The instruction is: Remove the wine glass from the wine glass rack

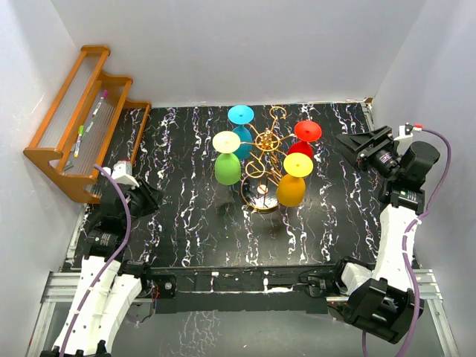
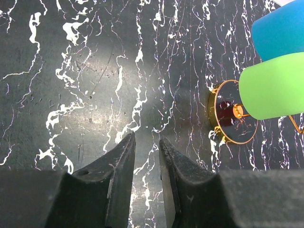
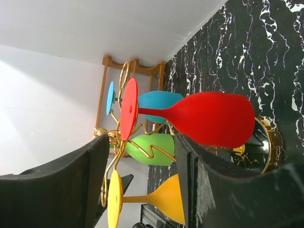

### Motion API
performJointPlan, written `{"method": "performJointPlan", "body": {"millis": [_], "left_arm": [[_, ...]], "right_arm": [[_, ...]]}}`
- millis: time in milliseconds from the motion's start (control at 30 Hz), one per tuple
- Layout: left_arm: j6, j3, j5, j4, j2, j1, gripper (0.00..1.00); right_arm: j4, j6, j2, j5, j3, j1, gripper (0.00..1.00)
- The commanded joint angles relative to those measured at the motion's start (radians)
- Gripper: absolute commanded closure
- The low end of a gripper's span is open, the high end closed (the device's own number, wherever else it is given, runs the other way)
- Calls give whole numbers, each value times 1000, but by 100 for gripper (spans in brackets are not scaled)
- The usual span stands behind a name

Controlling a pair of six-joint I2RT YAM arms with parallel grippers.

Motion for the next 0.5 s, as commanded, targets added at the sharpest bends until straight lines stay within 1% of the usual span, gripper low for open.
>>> {"method": "performJointPlan", "body": {"millis": [0, 300, 467], "left_arm": [[-4, 22, 11, 9, -10, -4, 74], [-5, 21, 12, 10, -8, -6, 73], [-6, 22, 14, 9, -7, -6, 74]], "right_arm": [[15, -29, -6, 0, 36, -3, 39], [-20, -72, -7, -6, 76, -3, 36], [-19, -78, -1, -20, 91, -1, 35]]}}
